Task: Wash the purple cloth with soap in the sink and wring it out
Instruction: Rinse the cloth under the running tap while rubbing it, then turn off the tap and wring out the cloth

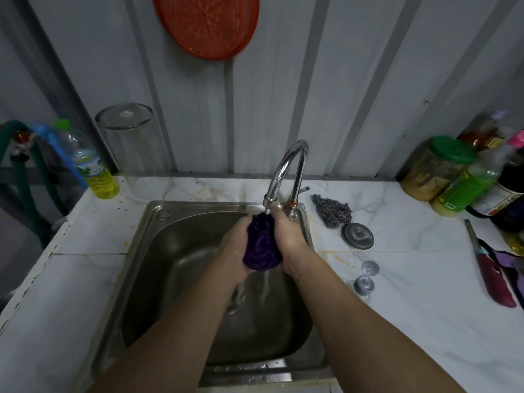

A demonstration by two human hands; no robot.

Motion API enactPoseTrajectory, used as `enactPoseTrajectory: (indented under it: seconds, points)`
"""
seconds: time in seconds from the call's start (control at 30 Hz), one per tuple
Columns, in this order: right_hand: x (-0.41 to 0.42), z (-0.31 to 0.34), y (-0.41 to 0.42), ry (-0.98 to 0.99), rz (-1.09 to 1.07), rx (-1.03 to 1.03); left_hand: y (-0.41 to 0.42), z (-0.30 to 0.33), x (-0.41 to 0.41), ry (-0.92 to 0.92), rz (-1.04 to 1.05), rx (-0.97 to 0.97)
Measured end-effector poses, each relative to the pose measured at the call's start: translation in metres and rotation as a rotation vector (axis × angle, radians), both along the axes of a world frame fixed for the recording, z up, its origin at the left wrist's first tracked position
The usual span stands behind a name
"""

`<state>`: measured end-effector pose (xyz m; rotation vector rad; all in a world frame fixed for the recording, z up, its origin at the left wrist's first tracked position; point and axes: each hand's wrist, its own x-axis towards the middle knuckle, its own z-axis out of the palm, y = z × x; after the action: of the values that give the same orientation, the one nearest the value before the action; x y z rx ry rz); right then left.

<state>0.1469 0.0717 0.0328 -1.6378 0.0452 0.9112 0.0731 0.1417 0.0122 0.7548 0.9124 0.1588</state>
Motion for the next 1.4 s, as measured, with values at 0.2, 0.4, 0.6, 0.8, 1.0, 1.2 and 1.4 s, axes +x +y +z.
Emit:
enactPoseTrajectory:
  seconds: [0.2, 0.4, 0.6, 0.8, 1.0, 1.2, 1.4]
  points:
    - [0.008, 0.025, -0.011, 0.085, 0.136, 0.021, 0.005, -0.01, 0.0, -0.088, -0.12, -0.035]
    - [0.05, 0.068, -0.027, -0.034, 0.259, -0.134, 0.005, -0.009, 0.005, -0.087, 0.05, -0.072]
    - [0.107, 0.086, -0.036, -0.299, 0.261, -0.242, 0.004, 0.002, 0.011, -0.115, 0.009, -0.056]
    - [0.141, 0.064, -0.036, -0.598, 0.492, -0.547, 0.005, 0.005, 0.018, -0.116, 0.005, 0.007]
    - [0.168, 0.026, -0.013, -0.195, 0.168, -0.186, 0.008, 0.001, 0.029, -0.128, 0.032, 0.033]
    - [0.178, 0.009, 0.002, -0.035, 0.099, -0.048, 0.01, -0.007, 0.035, -0.104, 0.05, 0.04]
    - [0.181, 0.011, 0.017, 0.045, 0.317, 0.031, 0.014, -0.011, 0.03, -0.14, 0.031, 0.002]
